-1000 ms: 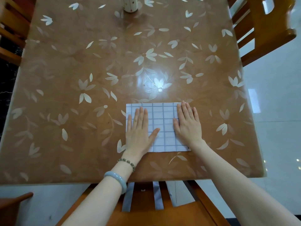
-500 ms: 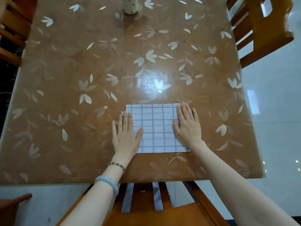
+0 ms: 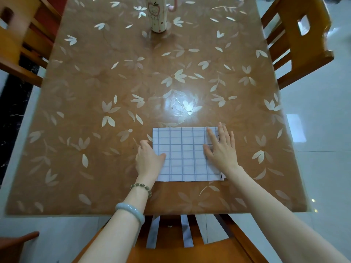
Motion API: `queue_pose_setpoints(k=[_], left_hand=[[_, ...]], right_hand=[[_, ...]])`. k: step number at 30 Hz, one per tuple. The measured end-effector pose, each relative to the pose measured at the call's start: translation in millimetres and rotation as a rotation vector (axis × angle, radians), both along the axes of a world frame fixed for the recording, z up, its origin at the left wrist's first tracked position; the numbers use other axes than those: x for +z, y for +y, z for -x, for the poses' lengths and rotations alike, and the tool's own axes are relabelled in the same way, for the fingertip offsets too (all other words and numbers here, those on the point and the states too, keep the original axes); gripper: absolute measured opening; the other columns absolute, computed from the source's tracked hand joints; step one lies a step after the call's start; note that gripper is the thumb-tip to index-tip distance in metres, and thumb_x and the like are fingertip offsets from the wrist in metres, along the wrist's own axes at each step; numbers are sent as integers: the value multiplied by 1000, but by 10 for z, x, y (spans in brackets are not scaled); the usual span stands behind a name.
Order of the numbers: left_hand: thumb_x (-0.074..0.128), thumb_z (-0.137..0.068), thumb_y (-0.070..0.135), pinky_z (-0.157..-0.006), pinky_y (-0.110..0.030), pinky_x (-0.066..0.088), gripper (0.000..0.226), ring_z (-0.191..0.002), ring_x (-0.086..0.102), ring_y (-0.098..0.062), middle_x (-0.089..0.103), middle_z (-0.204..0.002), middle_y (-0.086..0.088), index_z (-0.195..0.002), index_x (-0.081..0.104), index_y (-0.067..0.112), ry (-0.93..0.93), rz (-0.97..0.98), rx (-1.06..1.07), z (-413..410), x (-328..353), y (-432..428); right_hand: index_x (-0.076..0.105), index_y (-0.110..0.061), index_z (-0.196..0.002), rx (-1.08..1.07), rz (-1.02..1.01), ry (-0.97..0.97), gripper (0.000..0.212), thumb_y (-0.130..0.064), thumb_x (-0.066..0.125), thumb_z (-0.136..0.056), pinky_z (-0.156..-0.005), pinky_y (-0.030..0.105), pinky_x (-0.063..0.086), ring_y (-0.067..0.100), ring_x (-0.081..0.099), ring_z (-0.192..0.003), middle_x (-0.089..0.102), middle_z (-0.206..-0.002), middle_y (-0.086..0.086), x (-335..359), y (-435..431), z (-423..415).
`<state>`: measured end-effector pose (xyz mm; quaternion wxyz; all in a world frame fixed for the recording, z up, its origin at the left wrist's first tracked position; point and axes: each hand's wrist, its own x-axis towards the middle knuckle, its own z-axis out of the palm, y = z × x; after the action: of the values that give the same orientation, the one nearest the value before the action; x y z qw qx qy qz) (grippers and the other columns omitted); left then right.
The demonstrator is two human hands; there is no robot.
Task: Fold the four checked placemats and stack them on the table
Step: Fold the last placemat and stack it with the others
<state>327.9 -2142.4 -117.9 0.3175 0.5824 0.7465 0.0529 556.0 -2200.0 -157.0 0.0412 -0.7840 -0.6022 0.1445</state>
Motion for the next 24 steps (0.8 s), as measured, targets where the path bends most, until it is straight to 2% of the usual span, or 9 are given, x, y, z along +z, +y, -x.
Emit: queue_pose_setpoints(k=[2,4,6,8,12,15,18,21,24], left_hand=[[78,-76,31,-71,-36,50,57,-99,62,-30,64,-108,-8,-116,42,11,6,35,9,2,-15,18],[76,-77,33,-68,-34,49,48,-95,62,-29,66,-103,-6,-109,45,13,20,66,10,1,-24,26],[72,-80,35,-66,-32,48,38,-91,63,-26,67,-99,-3,-102,49,15,42,82,-19,-9,-29,19],[68,-83,35,-62,-30,46,29,-85,62,-23,67,-95,-1,-97,52,16,50,83,-51,-10,-30,9],[64,-85,34,-60,-30,44,22,-81,61,-22,67,-93,1,-95,53,17,-16,72,-71,13,-25,-18],[62,-88,27,-63,-32,49,21,-87,62,-19,66,-102,2,-104,53,17,-209,97,-58,56,49,-61],[65,-85,13,-67,-27,51,40,-94,61,-15,61,-108,6,-120,47,20,-367,168,-79,108,182,-147],[63,-83,5,-65,-22,49,59,-97,60,-11,55,-111,13,-133,39,24,-430,212,-128,142,311,-233],[62,-84,3,-63,-17,48,68,-90,59,-4,52,-120,11,-141,33,25,-459,188,-158,100,454,-266]], right_hand=[[37,-19,-144,-19,-41,-23,63,-47,41,-87,-115,53,8,36,18,-143,22,-154,21,70,27,-3],[52,-14,-131,0,-137,-13,56,-28,65,-79,-108,57,28,43,40,-129,40,-141,25,152,70,67],[62,-10,-116,28,-233,94,45,-11,72,-72,-82,51,51,37,56,-99,54,-116,20,227,84,224],[63,-12,-118,50,-151,270,39,-11,68,-79,-66,39,51,27,54,-85,50,-104,9,294,65,416],[47,-27,-136,34,90,319,52,-24,60,-86,-63,30,47,16,45,-78,38,-101,-2,235,27,527],[37,-32,-142,41,191,358,65,-28,63,-82,-65,29,46,17,46,-81,36,-103,-1,275,80,510],[30,-34,-144,35,274,408,79,-27,69,-76,-75,29,47,18,46,-89,36,-106,0,312,120,485],[23,-35,-146,45,322,427,91,-26,73,-72,-79,30,47,19,45,-93,34,-108,2,329,153,470],[16,-36,-148,69,355,409,102,-27,78,-67,-82,33,49,19,42,-94,32,-108,1,349,173,473]])
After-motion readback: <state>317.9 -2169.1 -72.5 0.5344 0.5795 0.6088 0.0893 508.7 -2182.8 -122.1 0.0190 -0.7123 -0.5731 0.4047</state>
